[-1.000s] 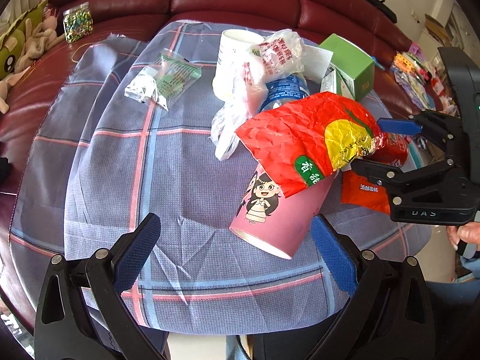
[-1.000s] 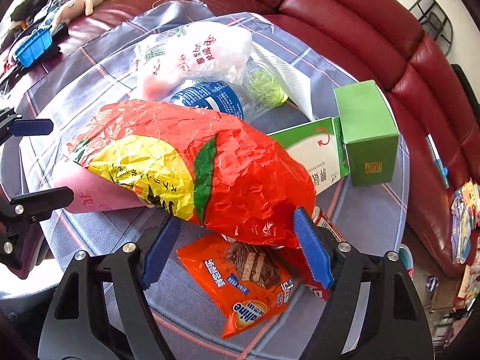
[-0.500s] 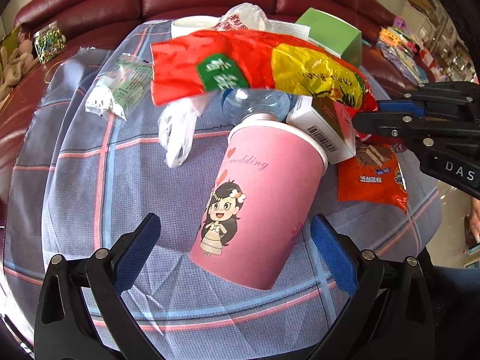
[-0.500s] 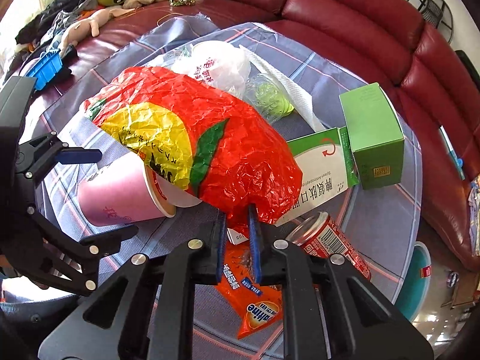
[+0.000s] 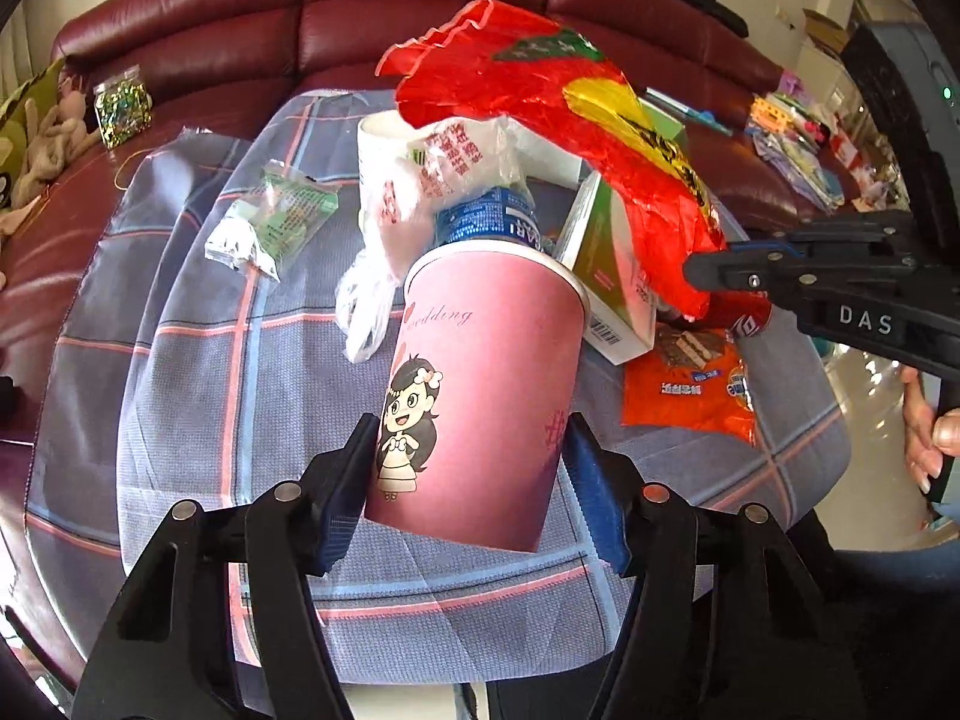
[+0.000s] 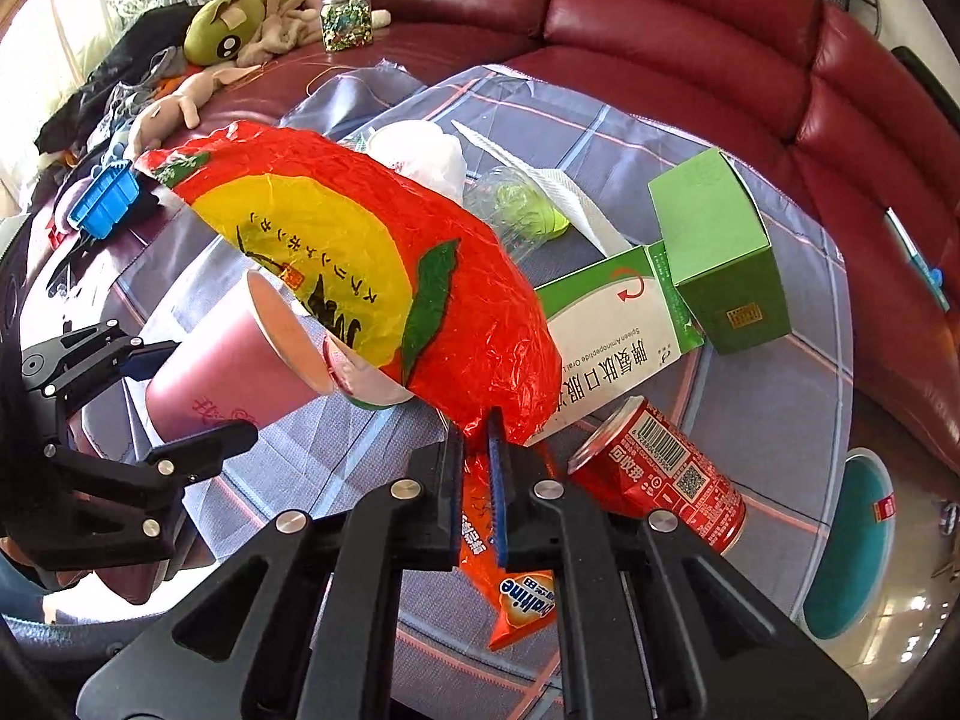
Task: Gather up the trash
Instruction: 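Carry the snack bag and pink cup to the teal bin and release both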
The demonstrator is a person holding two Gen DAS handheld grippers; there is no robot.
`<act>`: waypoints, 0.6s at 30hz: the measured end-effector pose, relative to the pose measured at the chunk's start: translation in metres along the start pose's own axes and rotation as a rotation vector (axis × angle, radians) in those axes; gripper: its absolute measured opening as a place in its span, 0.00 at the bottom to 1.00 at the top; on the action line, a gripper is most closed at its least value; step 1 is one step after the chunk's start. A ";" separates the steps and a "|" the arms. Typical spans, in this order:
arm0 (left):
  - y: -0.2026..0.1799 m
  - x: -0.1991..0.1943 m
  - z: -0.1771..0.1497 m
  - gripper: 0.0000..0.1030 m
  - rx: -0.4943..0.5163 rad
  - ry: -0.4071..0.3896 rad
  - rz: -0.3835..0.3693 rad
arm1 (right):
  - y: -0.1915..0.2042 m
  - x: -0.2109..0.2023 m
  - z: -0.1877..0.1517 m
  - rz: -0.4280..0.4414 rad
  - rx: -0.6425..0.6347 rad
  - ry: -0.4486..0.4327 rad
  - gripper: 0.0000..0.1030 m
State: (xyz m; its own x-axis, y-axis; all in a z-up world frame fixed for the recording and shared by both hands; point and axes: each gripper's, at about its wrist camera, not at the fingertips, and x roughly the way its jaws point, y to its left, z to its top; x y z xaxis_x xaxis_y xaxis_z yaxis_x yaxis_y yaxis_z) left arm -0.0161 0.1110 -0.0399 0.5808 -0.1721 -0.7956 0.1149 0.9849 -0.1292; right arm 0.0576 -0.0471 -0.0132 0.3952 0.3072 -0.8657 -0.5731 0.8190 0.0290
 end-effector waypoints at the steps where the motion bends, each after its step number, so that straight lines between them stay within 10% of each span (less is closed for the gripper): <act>1: -0.001 -0.005 0.003 0.61 -0.005 -0.008 0.001 | -0.003 -0.002 -0.001 0.019 0.014 0.000 0.06; 18: -0.083 -0.015 0.071 0.61 0.048 -0.084 -0.076 | -0.111 -0.072 -0.038 0.018 0.274 -0.116 0.05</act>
State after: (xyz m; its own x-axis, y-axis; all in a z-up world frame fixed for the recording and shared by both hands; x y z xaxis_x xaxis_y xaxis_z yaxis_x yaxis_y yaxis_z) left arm 0.0232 0.0306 0.0251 0.6343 -0.2487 -0.7320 0.1981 0.9675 -0.1570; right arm 0.0658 -0.1786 0.0271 0.4756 0.3630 -0.8012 -0.3718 0.9085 0.1909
